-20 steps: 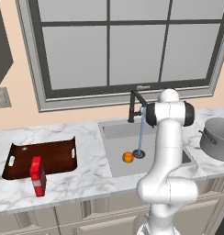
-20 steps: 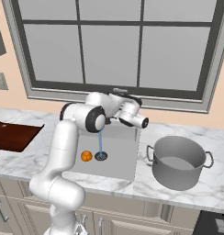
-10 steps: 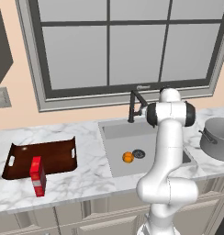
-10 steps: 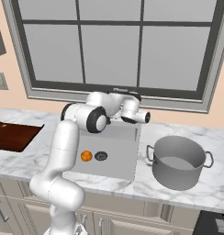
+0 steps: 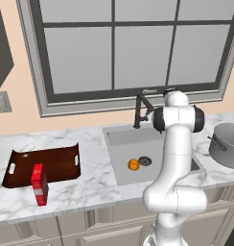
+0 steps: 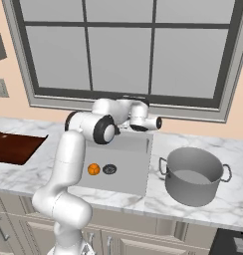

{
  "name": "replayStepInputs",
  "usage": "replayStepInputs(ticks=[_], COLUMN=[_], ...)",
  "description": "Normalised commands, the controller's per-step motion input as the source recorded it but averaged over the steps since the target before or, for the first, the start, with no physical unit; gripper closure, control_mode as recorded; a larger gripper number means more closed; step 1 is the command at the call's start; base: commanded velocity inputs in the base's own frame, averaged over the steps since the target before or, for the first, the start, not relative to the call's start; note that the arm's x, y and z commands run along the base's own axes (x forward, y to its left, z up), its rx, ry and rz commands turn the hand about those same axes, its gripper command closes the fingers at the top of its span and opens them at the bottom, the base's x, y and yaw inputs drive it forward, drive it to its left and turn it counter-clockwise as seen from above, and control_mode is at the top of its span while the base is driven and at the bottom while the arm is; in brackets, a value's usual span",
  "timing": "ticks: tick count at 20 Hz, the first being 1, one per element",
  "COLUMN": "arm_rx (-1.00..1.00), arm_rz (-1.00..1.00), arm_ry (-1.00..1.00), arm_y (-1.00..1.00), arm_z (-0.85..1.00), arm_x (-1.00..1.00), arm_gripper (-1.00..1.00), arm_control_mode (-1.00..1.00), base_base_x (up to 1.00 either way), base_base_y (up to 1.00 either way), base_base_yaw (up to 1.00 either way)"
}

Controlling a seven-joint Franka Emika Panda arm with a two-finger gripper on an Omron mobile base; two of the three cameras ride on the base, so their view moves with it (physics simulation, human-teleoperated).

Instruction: Pick up all produce items and place them in the sink. Turn on the sink faucet to wash them. Then turn the sink off and put them in the tray.

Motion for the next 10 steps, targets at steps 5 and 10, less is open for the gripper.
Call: replayStepInputs(ticks=[5, 10], arm_rx=[-0.07, -0.03], arm_rz=[0.11, 0.16], arm_ry=[-0.08, -0.11], arm_y=[0.0, -0.07], arm_z=[0.09, 0.18], arm_x=[0.0, 0.0], arm_gripper=[-1.0, -1.0], arm_control_mode=[-1.0, -1.0], base_base_x=[0.0, 0.0], base_base_y=[0.0, 0.0], base_base_yaw=[0.0, 0.0])
